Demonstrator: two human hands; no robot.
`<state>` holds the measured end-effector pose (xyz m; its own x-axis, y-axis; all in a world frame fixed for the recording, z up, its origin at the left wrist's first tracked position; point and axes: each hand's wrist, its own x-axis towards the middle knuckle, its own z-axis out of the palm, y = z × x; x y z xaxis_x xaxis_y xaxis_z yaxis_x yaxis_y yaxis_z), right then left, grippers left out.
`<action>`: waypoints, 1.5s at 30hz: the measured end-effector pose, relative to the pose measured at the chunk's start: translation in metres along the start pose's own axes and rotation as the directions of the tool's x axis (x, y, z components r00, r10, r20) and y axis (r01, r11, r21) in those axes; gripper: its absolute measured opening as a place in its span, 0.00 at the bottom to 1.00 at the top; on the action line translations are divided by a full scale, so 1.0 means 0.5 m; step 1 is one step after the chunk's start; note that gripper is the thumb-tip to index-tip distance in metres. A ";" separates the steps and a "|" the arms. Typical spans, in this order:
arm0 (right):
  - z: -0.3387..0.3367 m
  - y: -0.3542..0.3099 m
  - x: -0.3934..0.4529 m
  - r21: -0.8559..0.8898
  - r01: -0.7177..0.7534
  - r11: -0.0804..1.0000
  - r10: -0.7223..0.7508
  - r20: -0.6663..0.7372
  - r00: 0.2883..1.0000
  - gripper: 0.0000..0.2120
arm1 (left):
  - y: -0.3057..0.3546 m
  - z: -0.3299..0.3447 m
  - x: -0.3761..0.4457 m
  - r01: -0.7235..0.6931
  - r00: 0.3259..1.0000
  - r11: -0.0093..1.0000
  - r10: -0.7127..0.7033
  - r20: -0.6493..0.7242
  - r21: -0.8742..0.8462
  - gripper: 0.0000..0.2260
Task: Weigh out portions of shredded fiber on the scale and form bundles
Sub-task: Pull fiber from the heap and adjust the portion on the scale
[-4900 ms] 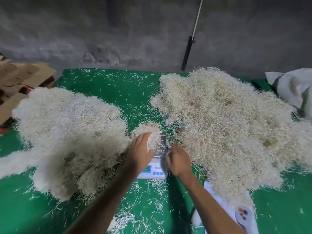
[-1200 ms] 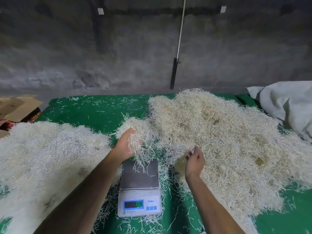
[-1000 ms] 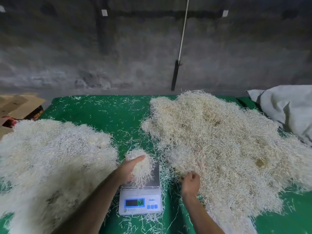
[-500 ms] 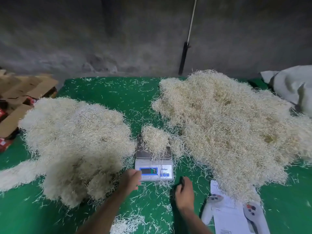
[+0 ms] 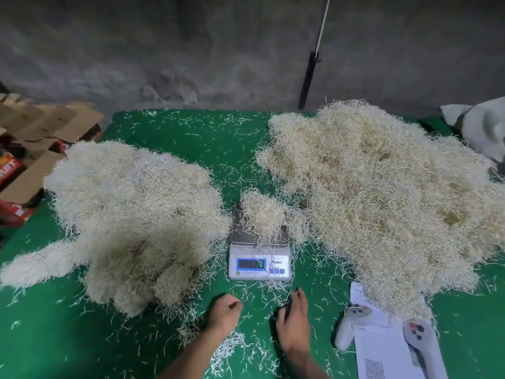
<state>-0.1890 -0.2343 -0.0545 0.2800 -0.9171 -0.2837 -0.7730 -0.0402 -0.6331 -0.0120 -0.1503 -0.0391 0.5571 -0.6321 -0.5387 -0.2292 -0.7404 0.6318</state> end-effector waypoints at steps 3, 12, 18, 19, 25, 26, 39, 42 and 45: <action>0.000 -0.023 0.014 -0.074 0.026 0.997 -0.032 -0.085 0.996 0.27 | 0.006 0.000 0.004 -0.074 0.997 0.997 0.073 0.023 0.038 0.03; -0.112 -0.219 0.202 0.385 0.150 0.911 -0.059 -0.238 0.969 0.22 | 0.224 -0.139 0.107 -0.425 0.859 0.886 0.332 -0.389 -0.183 0.08; -0.121 -0.322 0.258 0.488 0.133 0.863 -0.117 -0.064 0.991 0.33 | 0.364 -0.200 0.198 -0.247 0.957 0.931 0.190 -0.219 -0.270 0.39; -0.115 -0.329 0.263 0.507 0.116 0.854 -0.124 -0.018 0.992 0.33 | 0.372 -0.199 0.207 -0.168 0.980 0.957 0.136 -0.145 -0.235 0.43; -0.123 -0.367 0.307 0.614 0.131 0.778 -0.126 -0.051 0.991 0.30 | 0.387 -0.160 0.198 -0.170 0.985 0.974 0.163 -0.063 -0.149 0.53; -0.134 -0.377 0.318 0.619 0.153 0.770 -0.137 -0.074 0.988 0.29 | 0.400 -0.158 0.195 -0.173 0.984 0.949 0.155 -0.087 -0.263 0.53; -0.364 -0.579 0.386 0.612 0.445 0.654 -0.254 -0.377 0.891 0.10 | 0.675 -0.246 0.225 -0.165 0.969 0.433 0.238 -0.064 -0.886 0.40; -0.392 -0.583 0.401 0.563 0.511 0.649 -0.327 -0.399 0.856 0.07 | 0.685 -0.234 0.220 0.002 0.990 0.312 0.131 0.045 -0.950 0.34; -0.354 -0.475 0.419 0.634 0.340 0.694 -0.181 -0.303 0.936 0.11 | 0.726 -0.279 0.202 -0.045 0.982 0.273 0.187 0.007 -0.961 0.23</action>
<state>-0.0473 -0.4871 0.1640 0.2295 -0.9709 0.0678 -0.0806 -0.0884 -0.9928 0.0725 -0.4511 0.2134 0.4983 -0.7614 -0.4148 0.6794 0.0456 0.7323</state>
